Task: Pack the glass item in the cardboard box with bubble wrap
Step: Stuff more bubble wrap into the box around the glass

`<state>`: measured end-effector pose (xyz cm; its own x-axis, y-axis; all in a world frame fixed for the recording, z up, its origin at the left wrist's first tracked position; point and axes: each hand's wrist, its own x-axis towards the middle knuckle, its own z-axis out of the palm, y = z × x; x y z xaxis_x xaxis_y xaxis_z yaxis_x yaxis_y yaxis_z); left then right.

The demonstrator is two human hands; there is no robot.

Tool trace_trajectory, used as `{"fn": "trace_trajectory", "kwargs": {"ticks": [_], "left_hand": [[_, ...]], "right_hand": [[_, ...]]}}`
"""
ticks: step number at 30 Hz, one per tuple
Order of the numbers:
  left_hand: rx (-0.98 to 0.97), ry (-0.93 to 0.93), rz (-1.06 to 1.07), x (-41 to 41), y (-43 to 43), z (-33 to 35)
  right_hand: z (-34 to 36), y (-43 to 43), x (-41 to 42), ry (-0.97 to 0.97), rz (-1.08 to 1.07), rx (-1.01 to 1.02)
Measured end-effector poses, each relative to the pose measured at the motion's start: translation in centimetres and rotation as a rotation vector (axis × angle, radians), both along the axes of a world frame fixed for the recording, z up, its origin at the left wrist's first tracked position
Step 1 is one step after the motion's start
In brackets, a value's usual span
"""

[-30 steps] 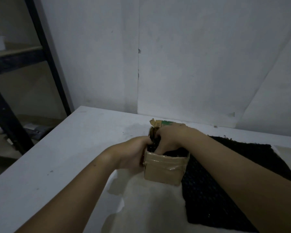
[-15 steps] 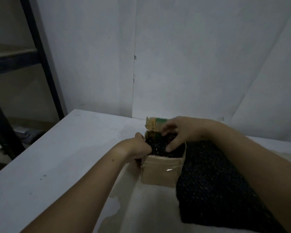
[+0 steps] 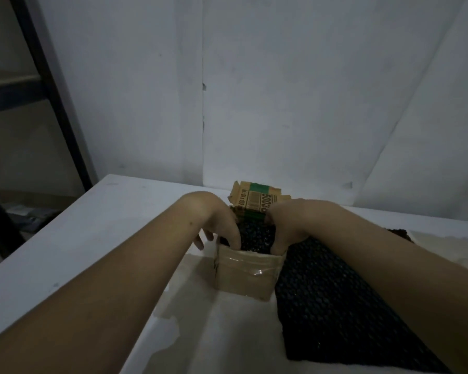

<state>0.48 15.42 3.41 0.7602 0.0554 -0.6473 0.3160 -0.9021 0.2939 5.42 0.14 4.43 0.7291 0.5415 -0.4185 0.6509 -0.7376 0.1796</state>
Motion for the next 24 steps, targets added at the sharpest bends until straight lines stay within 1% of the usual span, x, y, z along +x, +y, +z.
{"fn": "trace_trajectory", "kwargs": {"ticks": [3,5,7,10,12,16,19,21,24], "left_hand": [[0.184,0.020,-0.074,0.8,-1.2,0.2],[0.229,0.013,-0.086,1.0,-1.5,0.2],[0.225,-0.009,-0.088,0.9,-1.4,0.1],[0.212,-0.032,-0.096,0.7,-1.0,-0.3],[0.211,-0.047,-0.116,0.6,-0.8,-0.5],[0.265,-0.091,-0.210,0.6,-0.9,-0.9],[0.281,-0.120,-0.238,0.4,-0.9,-1.1],[0.255,-0.119,-0.226,0.1,-0.7,-1.2],[0.160,-0.104,-0.166,-0.1,-0.2,-1.5]], "right_hand": [[0.6,-1.3,0.0,-0.050,0.035,0.135],[0.4,-2.0,-0.1,-0.142,0.076,0.182],[-0.2,-2.1,-0.3,-0.156,0.099,0.151],[-0.2,-1.8,0.1,0.008,0.022,0.096],[0.0,-1.7,0.5,0.077,-0.008,0.069],[-0.7,-1.5,0.4,0.065,-0.038,0.018],[-0.8,-1.3,0.4,0.063,-0.028,0.029],[-0.8,-1.3,0.5,0.062,-0.011,0.045],[-0.9,-1.3,0.5,0.054,0.016,0.039]]}}
